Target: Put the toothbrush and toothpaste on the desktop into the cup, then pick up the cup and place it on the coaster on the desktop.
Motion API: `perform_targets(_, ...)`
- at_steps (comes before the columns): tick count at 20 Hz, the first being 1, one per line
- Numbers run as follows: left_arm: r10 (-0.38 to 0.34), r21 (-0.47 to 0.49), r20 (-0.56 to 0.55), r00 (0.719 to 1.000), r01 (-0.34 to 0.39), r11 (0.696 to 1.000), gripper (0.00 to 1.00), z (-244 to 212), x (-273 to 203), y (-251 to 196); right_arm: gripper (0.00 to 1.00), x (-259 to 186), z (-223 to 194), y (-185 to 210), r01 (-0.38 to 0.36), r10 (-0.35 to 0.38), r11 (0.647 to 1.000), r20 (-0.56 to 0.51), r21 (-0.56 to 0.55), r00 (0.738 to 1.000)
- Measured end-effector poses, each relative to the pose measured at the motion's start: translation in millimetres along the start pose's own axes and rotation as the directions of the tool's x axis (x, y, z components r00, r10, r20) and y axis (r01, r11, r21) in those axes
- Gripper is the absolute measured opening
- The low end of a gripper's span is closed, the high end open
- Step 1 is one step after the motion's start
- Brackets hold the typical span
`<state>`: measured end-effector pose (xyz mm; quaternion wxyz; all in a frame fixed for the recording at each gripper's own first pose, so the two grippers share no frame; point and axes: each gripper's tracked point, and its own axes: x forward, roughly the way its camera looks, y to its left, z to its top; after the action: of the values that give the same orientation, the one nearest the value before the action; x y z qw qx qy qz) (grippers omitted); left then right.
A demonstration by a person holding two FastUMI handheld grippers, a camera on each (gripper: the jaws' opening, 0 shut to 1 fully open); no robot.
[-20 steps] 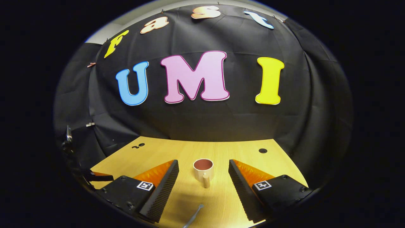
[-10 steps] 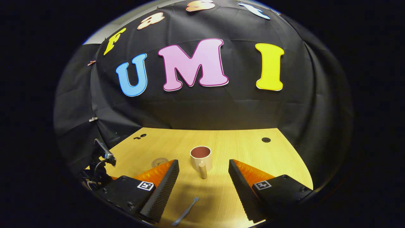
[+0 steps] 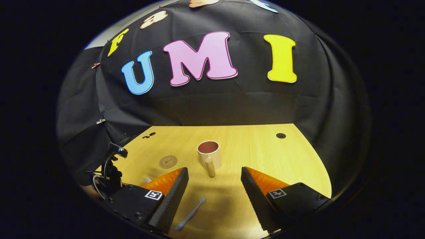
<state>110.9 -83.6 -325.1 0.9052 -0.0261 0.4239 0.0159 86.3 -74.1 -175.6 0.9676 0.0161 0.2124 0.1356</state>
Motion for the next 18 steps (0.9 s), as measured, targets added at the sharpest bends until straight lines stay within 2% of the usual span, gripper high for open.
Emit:
perform_targets(1,-0.009,0.018,-0.010,1.000,0.010,1.000,0.68,1.2,0.5,-0.9,0.98,0.0,-2.8,-1.9,0.011,-0.011,1.000,-0.013,0.003,1.000)
perform_targets(2,-0.023,0.043,-0.020,1.000,0.024,0.999,0.67,1.3,-0.7,-3.1,0.98,0.5,-5.9,-3.2,0.021,-0.020,1.000,-0.025,0.009,0.999)
perform_targets(5,-0.043,0.103,-0.053,0.998,0.049,0.994,0.44,1.7,-2.5,-0.8,0.98,-1.1,-18.7,1.3,0.040,-0.039,0.999,-0.069,0.019,0.997)
perform_targets(11,-0.105,0.098,-0.060,0.993,0.110,0.989,0.29,5.2,-0.6,0.2,0.98,-5.3,-38.1,17.8,0.096,-0.095,0.995,-0.136,0.005,0.986)
perform_targets(17,-0.181,0.020,-0.047,0.982,0.182,0.983,0.27,0.9,-6.9,1.9,0.98,-2.2,-63.2,27.2,0.145,-0.140,0.989,-0.220,0.005,0.965)
perform_targets(18,-0.189,0.010,-0.043,0.981,0.190,0.982,0.31,-3.7,-13.5,6.1,0.98,-2.7,-68.0,27.1,0.152,-0.150,0.988,-0.235,-0.007,0.960)
